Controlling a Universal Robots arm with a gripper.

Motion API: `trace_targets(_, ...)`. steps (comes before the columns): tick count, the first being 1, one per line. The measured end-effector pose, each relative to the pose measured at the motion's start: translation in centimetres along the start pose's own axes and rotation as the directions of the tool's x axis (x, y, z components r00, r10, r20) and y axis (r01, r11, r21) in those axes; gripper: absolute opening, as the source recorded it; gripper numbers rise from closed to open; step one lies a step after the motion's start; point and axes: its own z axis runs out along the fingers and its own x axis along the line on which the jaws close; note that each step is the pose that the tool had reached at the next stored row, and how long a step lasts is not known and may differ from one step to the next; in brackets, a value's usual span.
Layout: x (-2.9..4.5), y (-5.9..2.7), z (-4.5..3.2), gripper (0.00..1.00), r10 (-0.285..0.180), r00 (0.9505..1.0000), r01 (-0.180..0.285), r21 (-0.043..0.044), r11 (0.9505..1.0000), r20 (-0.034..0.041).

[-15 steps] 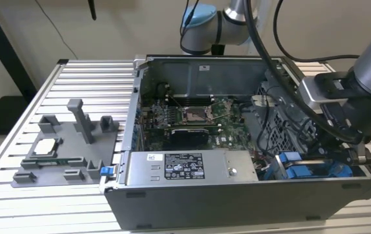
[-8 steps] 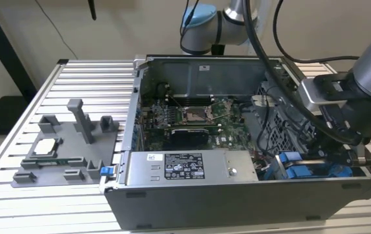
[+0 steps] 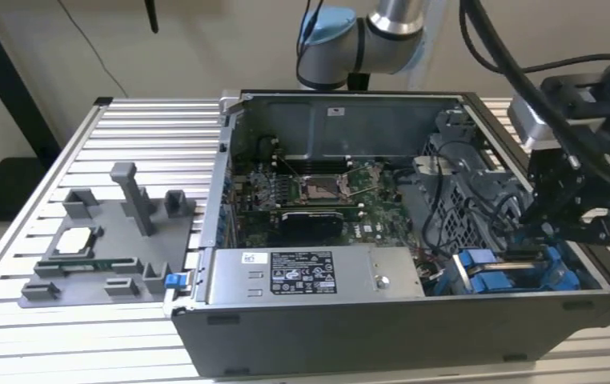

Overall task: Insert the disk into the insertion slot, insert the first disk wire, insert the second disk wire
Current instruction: 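Insert the second disk wire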

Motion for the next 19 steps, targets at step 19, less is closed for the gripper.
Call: trace_targets(19,-0.86,-0.38,-4.68,1.00,0.001,1.0000,-0.001,-0.0052,1.0000,-0.0006)
